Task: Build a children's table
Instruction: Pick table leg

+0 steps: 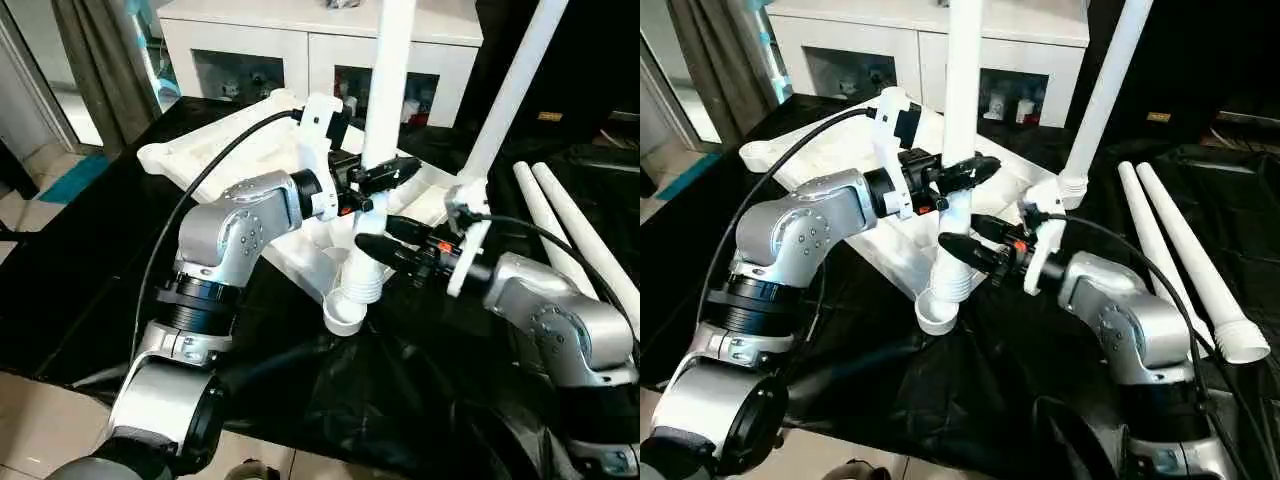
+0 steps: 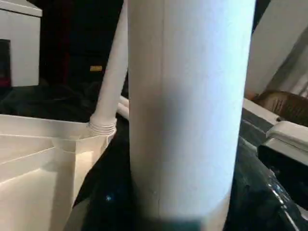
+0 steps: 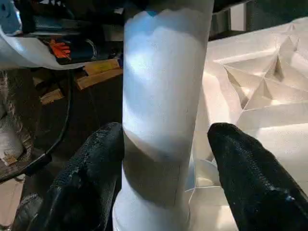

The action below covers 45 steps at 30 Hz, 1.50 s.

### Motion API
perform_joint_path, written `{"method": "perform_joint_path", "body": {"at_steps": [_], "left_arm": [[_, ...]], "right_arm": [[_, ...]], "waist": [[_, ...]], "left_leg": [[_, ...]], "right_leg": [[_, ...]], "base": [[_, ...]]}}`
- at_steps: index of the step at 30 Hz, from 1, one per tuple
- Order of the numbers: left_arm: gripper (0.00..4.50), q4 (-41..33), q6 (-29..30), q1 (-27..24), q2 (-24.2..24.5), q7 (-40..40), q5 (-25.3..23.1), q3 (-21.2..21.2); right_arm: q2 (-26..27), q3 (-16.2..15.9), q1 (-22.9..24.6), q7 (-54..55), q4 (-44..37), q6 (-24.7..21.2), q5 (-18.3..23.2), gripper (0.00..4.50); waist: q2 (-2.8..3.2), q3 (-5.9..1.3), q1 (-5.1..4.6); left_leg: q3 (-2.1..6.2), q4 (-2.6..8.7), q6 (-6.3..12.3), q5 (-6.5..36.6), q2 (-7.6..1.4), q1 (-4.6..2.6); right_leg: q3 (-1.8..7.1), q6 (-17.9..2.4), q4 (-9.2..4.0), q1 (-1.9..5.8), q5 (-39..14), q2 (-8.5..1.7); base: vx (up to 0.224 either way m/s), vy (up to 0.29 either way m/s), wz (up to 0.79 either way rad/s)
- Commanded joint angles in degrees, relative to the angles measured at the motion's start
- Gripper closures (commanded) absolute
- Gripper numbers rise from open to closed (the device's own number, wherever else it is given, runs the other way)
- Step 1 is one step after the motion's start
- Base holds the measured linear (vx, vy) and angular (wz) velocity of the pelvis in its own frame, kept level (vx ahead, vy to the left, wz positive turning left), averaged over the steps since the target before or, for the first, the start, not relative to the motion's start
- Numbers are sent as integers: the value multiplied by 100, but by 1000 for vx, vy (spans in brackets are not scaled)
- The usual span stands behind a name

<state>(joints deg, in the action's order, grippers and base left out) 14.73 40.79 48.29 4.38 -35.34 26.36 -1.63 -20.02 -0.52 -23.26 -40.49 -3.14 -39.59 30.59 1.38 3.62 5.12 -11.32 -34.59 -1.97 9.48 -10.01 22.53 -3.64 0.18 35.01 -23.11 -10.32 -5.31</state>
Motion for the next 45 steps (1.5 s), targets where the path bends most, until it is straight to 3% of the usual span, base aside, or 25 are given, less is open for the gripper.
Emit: {"method": "perform_joint_path", "body": {"at_steps": [1, 3, 11, 39, 40, 45], "left_arm": [[265, -182, -26, 147, -39, 31, -15, -56], [265, -186, -31, 146, -42, 30, -20, -62], [265, -328, -126, 91, -64, -245, 63, -130], [265, -695, -70, -125, 163, -940, 112, -552], [265, -693, -63, -123, 164, -947, 116, -555], [265, -674, -22, -109, 155, -950, 126, -564]], "right_arm": [[-34, -17, -99, 192, 146, -435, -33, 146], [-50, -33, -109, 184, 138, -501, -7, 146], [-47, -58, -132, 70, 88, -929, 243, 146], [-56, -244, -260, -154, 241, -939, 175, 146], [-59, -254, -257, -162, 242, -909, 160, 173], [-82, -346, -213, -256, 241, -577, 6, 211]], "waist": [[-162, -467, 6], [-146, -470, 13], [-178, -476, 25], [-168, -476, 20], [-170, -478, 21], [-160, -473, 17]], "left_leg": [[120, 345, 386, 671, -260, -115], [126, 344, 366, 654, -261, -113], [119, 337, 384, 587, -263, -110], [120, 340, 291, 607, -265, -115], [118, 338, 291, 608, -264, -114], [120, 340, 260, 662, -267, -114]], "right_leg": [[230, -1283, -378, 311, -874, -303], [227, -1280, -372, 312, -887, -305], [232, -1307, -359, 316, -764, -317], [237, -1279, -343, 312, -761, -311], [237, -1282, -344, 315, -759, -313], [237, -1273, -347, 311, -800, -314]], "base": [[0, 0, 0], [0, 0, 0], [0, 0, 0], [0, 0, 0], [0, 0, 0], [0, 0, 0]]}}
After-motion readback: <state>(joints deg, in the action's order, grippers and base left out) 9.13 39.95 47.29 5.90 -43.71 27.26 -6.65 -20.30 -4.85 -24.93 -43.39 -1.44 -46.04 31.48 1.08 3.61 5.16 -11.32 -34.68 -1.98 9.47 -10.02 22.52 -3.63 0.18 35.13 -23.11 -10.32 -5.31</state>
